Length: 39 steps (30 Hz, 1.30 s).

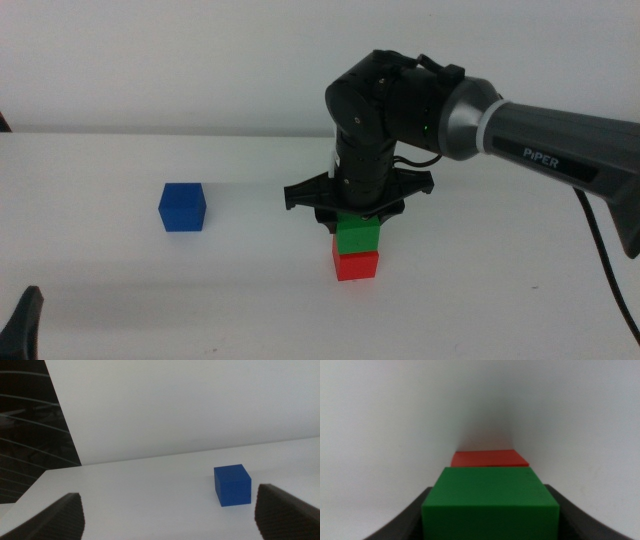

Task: Stack red cubes first, then green, then blue cubes in a specific spot.

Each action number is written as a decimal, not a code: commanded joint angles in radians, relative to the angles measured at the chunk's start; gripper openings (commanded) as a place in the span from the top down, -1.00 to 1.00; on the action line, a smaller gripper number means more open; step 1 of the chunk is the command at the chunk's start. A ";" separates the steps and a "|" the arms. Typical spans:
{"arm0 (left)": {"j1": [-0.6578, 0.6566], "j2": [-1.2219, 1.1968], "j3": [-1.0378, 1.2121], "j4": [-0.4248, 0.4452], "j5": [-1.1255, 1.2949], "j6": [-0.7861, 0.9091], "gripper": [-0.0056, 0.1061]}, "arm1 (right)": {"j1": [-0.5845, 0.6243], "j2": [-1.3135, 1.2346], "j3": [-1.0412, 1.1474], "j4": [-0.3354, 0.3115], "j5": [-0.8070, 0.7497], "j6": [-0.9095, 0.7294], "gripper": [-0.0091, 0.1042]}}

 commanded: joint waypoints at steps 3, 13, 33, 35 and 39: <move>-0.002 -0.042 0.042 -0.005 -0.016 0.002 -0.73 | -0.009 -0.002 0.002 -0.001 -0.005 -0.009 0.43; -0.002 -0.042 0.042 -0.005 -0.016 0.002 -0.73 | -0.009 0.019 0.002 -0.009 0.013 -0.009 0.43; -0.002 -0.042 0.042 -0.005 -0.016 0.002 -0.73 | -0.010 -0.171 0.002 0.006 0.008 -0.145 -0.77; -0.002 -0.042 0.042 -0.005 -0.016 0.002 -0.73 | -0.020 -0.284 0.024 0.024 0.029 -0.252 -0.77; -0.002 -0.042 0.042 -0.005 -0.016 0.002 -0.73 | -0.060 -0.554 0.234 0.108 -0.033 -0.509 -0.77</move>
